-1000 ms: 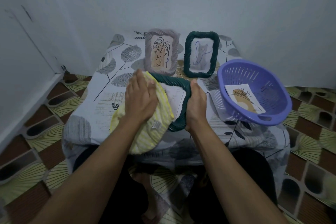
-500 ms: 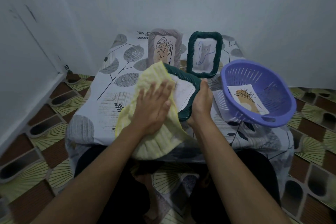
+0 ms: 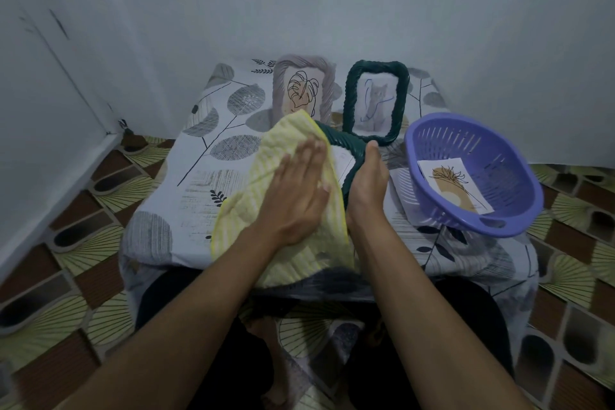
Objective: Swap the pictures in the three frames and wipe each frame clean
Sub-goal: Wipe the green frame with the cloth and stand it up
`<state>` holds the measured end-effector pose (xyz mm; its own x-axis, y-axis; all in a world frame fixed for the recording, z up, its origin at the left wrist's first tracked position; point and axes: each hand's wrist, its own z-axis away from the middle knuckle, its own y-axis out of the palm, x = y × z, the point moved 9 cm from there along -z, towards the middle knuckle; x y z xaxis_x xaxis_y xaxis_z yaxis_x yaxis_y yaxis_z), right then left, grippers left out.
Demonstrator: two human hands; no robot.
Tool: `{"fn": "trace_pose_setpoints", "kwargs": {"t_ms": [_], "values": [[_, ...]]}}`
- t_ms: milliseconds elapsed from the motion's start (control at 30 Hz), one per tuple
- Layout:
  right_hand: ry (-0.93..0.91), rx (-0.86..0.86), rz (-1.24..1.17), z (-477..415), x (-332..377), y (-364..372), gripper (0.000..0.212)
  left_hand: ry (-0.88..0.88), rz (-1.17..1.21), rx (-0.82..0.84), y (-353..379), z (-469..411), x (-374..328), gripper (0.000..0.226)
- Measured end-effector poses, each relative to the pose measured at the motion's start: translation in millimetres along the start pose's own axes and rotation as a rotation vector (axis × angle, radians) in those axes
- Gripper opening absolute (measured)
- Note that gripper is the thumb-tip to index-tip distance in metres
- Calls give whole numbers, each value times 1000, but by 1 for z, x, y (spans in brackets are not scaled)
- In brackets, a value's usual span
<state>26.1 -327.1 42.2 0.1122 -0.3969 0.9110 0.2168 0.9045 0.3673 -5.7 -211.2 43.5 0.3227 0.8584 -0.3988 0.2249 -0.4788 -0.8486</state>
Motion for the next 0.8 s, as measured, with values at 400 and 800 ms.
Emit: {"fn": "trace_pose_setpoints", "kwargs": {"t_ms": [400, 800], "values": [[171, 14, -363, 0, -38, -6, 54, -220, -115, 64, 2, -3, 41, 62], [119, 77, -684, -1, -34, 5, 42, -801, 698, -226, 17, 20, 48, 60]]}}
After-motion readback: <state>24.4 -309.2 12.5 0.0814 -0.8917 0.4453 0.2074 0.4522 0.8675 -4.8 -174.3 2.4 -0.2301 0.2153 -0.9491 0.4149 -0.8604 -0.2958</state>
